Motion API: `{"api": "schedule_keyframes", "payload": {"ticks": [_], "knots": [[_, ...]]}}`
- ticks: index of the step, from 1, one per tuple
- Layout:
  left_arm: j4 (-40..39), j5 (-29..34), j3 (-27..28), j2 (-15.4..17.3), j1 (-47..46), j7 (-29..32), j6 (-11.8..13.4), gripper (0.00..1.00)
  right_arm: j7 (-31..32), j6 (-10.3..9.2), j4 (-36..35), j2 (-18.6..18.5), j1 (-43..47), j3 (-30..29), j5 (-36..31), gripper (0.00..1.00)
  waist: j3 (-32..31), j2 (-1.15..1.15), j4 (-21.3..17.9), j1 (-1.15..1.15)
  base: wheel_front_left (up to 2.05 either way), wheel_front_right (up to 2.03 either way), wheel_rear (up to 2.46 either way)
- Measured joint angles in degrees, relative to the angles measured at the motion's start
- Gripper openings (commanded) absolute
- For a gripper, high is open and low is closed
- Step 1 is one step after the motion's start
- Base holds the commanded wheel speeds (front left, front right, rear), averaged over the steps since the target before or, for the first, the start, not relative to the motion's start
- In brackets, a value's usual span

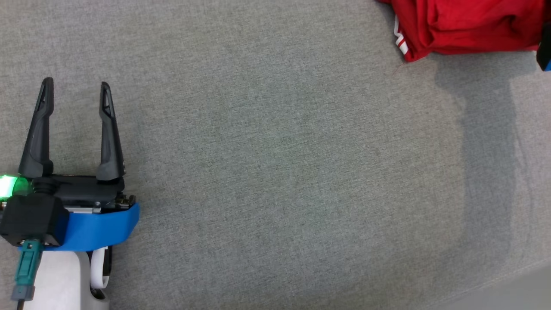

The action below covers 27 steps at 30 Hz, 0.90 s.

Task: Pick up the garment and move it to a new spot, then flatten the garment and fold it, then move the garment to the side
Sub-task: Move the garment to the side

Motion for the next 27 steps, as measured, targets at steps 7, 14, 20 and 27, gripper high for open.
{"api": "schedule_keyframes", "payload": {"ticks": [7,14,20,27], "knots": [[-0.9,-0.2,0.7,0.5,-0.1,0.1,0.6,1.0,0.5,0.0,8.2,0.9,-3.5,1.3,0.8,0.57,1.2,-0.01,1.1,0.0,0.0,0.0,0.0],[1.0,-1.1,0.3,0.0,-0.2,-0.5,1.1,1.0,-6.1,0.0,17.8,3.7,-5.8,-0.7,-1.0,1.0,0.3,0.0,3.5,0.0,0.0,0.0,0.0],[4.2,-2.2,0.5,-1.2,0.6,-1.1,2.0,1.0,-11.5,0.0,18.1,7.1,-5.3,-2.8,-2.4,1.0,-4.4,-0.02,6.0,-0.01,0.0,0.0,0.0],[7.2,-3.7,1.3,-2.3,4.3,-1.3,2.6,1.0,-11.8,0.0,3.3,11.4,5.8,-11.5,-5.4,1.0,-11.9,-0.03,9.5,-0.01,0.0,0.0,0.0]]}}
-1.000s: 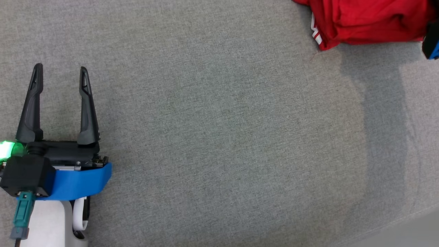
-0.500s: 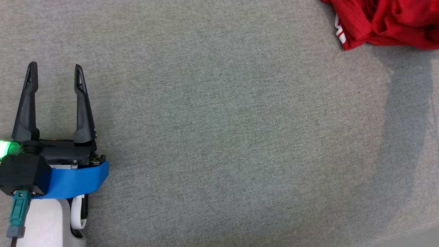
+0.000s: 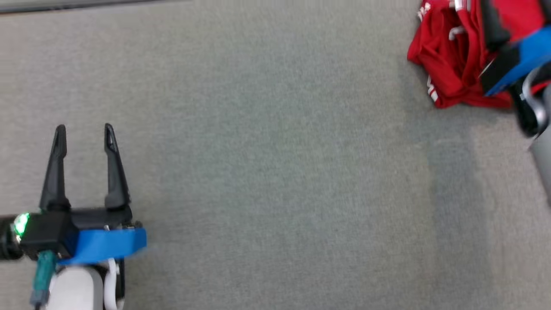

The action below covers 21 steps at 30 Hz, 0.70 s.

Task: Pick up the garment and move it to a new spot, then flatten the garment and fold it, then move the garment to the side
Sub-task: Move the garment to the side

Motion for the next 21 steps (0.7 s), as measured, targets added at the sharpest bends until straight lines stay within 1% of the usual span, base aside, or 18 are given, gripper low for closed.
{"api": "schedule_keyframes", "payload": {"ticks": [4,8,15,21], "knots": [[1.3,-0.7,0.0,-1.0,2.4,0.0,0.1,1.0,0.0,0.0,-7.0,3.6,9.6,-4.6,-2.7,1.0,-4.3,0.0,2.2,0.0,0.0,0.0,0.0],[3.0,-1.4,0.1,-1.7,4.7,0.0,0.1,1.0,0.0,0.0,-12.2,7.6,18.7,-8.7,-5.0,1.0,-8.1,0.0,4.2,0.0,0.0,0.0,0.0],[6.0,-2.0,0.1,-2.7,7.9,0.0,-0.4,1.0,0.0,0.0,-19.5,12.2,33.8,-15.0,-6.3,1.0,-13.7,0.0,6.7,0.0,0.0,0.0,0.0],[8.1,-2.2,0.5,-2.8,10.4,0.0,-0.9,1.0,0.0,0.0,-24.2,15.3,45.5,-18.9,-8.2,1.0,-17.3,-0.01,7.4,0.0,0.0,0.0,0.0]]}}
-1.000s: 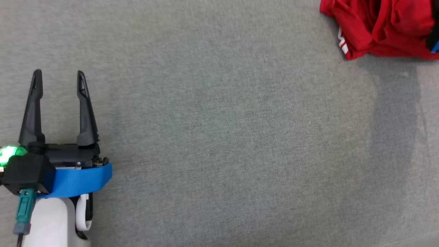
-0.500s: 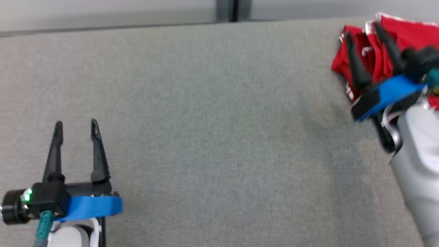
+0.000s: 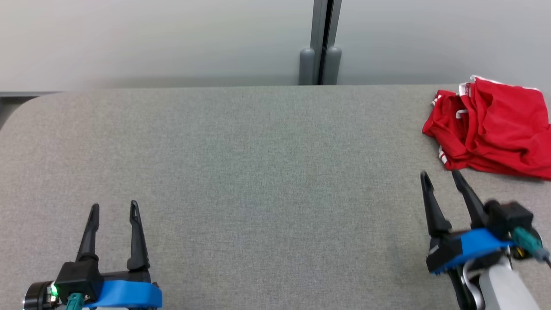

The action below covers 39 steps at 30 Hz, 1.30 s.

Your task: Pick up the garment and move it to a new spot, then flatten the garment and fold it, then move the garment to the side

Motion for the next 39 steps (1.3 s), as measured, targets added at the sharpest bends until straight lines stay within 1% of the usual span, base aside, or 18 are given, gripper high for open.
{"api": "schedule_keyframes", "payload": {"ticks": [3,8,11,22,27,38,39], "knots": [[0.7,-0.1,0.0,-0.1,0.8,0.0,-0.3,1.0,0.0,-0.01,-2.0,1.6,4.3,-2.6,-0.9,1.0,-1.2,0.0,0.0,0.0,0.0,0.0,0.0],[1.7,-0.2,0.2,-0.3,2.0,0.0,-0.8,1.0,0.0,-0.01,-4.5,3.6,9.2,-5.7,-2.8,1.0,-3.1,0.01,-0.3,0.01,0.0,0.0,0.0],[2.2,-0.2,0.2,-0.4,2.3,0.0,-0.9,1.0,0.0,-0.01,-5.8,4.8,11.7,-6.1,-3.7,1.0,-4.2,0.01,-0.6,0.01,0.0,0.0,0.0],[3.3,-0.2,0.5,-0.5,2.9,0.0,-1.5,1.0,1.2,-0.01,-8.1,5.6,13.3,-6.0,-4.8,1.0,-5.0,0.02,-1.3,0.01,0.0,0.0,0.0],[3.9,-0.2,0.7,-0.5,2.9,0.0,-1.9,1.0,1.4,-0.01,-8.2,5.7,13.3,-6.1,-5.0,1.0,-4.9,0.02,-1.3,0.01,0.0,0.0,0.0],[4.1,0.2,0.7,-0.6,2.9,0.0,-1.9,1.0,1.8,-0.01,-8.2,5.8,13.5,-5.7,-4.8,1.0,-4.7,0.02,-1.3,0.01,0.0,0.0,0.0],[4.5,0.2,0.6,-0.7,3.0,0.1,-1.9,0.0,1.8,-0.01,-7.7,5.8,13.6,-5.7,-4.8,0.0,-4.7,0.02,-1.3,0.01,0.0,0.0,0.0]]}}
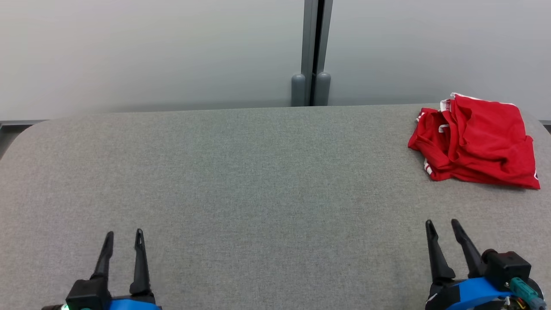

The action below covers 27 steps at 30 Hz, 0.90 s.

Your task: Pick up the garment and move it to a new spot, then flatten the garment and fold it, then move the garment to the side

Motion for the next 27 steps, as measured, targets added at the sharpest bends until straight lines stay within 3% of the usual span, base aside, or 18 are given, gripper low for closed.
{"api": "schedule_keyframes", "payload": {"ticks": [5,27], "knots": [[2.7,-0.5,-0.3,-0.5,0.5,0.6,0.0,0.0,0.4,0.0,2.4,0.5,0.3,0.0,0.5,0.0,0.0,0.0,0.0,0.0,0.0,0.0,0.0],[2.9,-24.3,1.0,-0.9,-1.2,6.4,-1.0,0.0,5.7,0.0,1.6,0.5,0.0,-0.8,23.6,0.0,-0.3,0.0,0.0,0.0,0.0,0.0,0.0]]}}
